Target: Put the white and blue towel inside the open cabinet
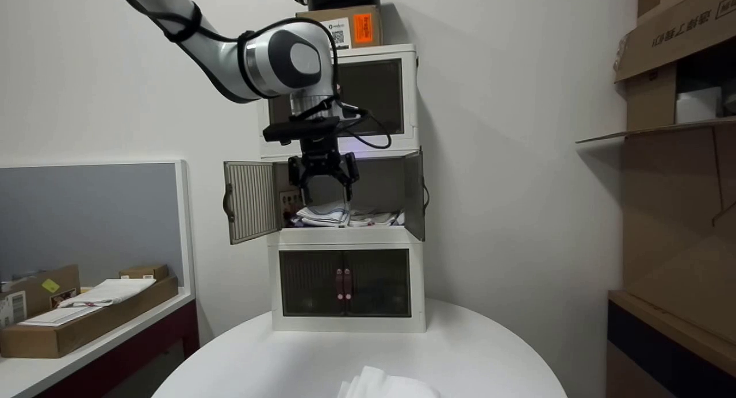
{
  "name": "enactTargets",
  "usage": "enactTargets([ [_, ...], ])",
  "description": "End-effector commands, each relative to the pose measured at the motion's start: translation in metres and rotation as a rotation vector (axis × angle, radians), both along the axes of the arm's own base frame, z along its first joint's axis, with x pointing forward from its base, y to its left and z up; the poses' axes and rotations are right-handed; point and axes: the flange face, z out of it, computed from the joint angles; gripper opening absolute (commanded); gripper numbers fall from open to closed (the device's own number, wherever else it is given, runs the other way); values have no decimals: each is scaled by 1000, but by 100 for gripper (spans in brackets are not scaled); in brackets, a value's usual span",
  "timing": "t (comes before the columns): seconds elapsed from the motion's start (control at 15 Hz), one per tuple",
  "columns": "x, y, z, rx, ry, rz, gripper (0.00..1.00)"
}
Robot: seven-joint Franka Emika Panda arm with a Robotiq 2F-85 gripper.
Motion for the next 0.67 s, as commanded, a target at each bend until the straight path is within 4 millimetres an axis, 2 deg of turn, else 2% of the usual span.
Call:
enactTargets([
  [0.0,-28,-13,19,-78,-25,182,100],
  [0.13,-38,-20,28,-103,-59,275,100],
  [0.2,-20,-18,19,-67,-26,190,100],
  [0.33,-24,-21,23,-68,-33,194,100],
  [0.6,-22,-18,16,-67,-20,198,100],
])
